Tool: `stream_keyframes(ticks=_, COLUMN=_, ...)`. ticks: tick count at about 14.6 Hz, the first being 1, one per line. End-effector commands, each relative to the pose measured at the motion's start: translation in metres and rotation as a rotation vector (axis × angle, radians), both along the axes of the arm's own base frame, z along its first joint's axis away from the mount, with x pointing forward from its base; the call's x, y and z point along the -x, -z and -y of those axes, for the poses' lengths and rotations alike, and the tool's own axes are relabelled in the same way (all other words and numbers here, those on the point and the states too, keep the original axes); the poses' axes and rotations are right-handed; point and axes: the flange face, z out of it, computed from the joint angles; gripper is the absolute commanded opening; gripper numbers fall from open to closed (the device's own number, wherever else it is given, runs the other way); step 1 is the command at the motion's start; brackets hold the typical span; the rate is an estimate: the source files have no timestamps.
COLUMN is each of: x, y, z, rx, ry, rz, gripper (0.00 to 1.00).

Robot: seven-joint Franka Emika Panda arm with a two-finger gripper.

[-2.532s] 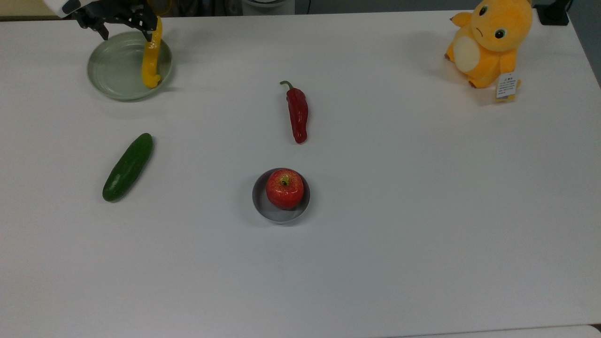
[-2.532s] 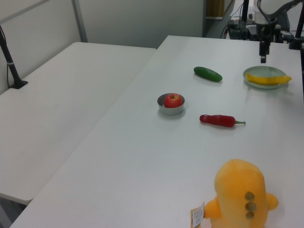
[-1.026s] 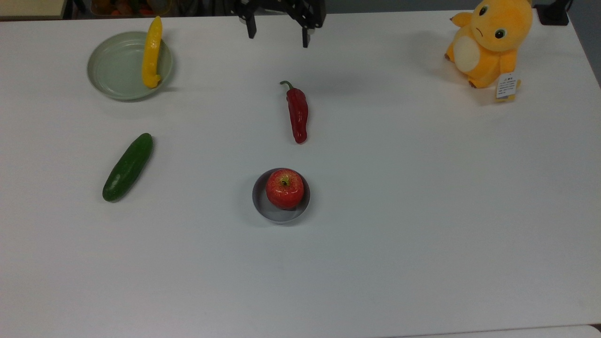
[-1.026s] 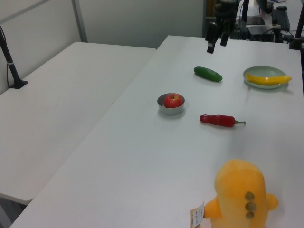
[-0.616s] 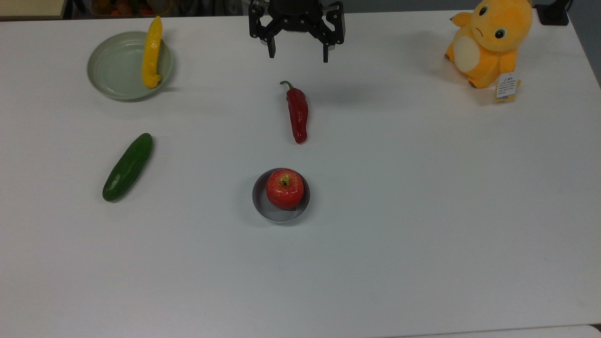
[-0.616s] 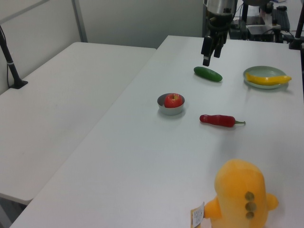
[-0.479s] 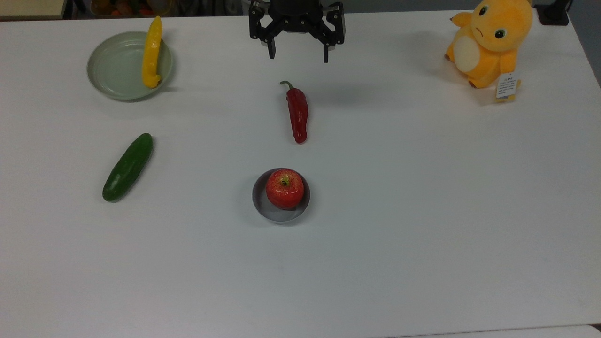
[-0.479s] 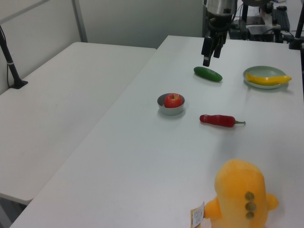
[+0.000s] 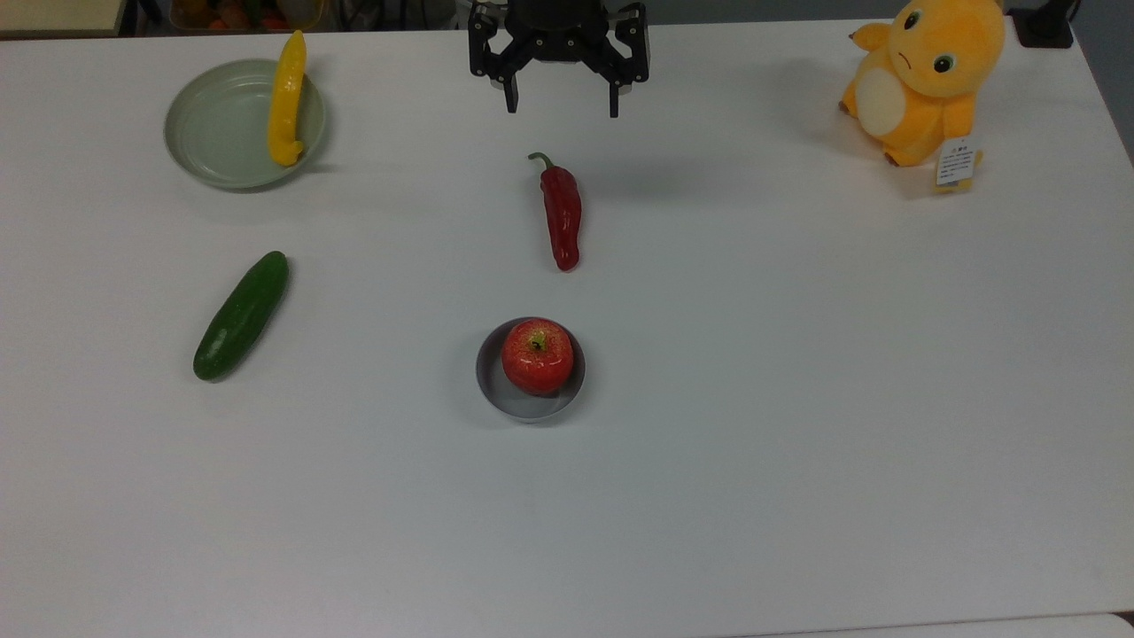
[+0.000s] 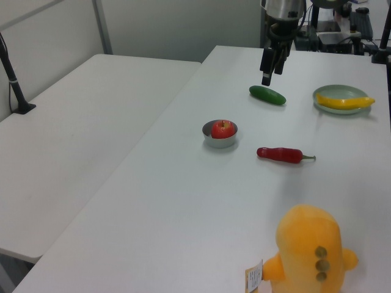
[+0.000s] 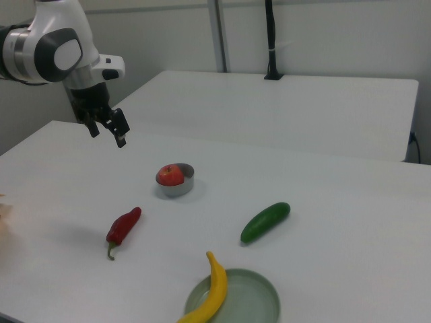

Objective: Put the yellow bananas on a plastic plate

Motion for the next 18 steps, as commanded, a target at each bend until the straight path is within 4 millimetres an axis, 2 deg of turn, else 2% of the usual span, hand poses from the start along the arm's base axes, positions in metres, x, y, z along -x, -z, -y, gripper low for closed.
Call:
stream_keyframes(ticks=1, x=0.007, y=0.005, z=-0.007, rx=0.015, ry=-0.062, rz=-0.001, gripper=1.00)
stream_keyframes(ticks=7, x=0.006, y=0.006, z=-0.003, rx=0.020, ry=-0.056, rz=-0.004, gripper=1.00)
stream_keyframes(ticks=10, x=0.003, y=0.003, z=0.010, rx=0.022, ry=-0.034, rz=0.001, gripper=1.00)
stream_keyframes(ticks=13, x=0.004, y=0.003, z=0.009, rx=0.020, ry=-0.033, rz=0.000, gripper=1.00)
stream_keyframes(ticks=15, x=0.005, y=0.003, z=0.014, rx=0.028, ry=-0.032, rz=-0.020, gripper=1.00)
stream_keyframes(ticks=18, x=0.009, y=0.002, z=0.016, rx=0.035, ry=-0.089, rz=-0.041, gripper=1.00)
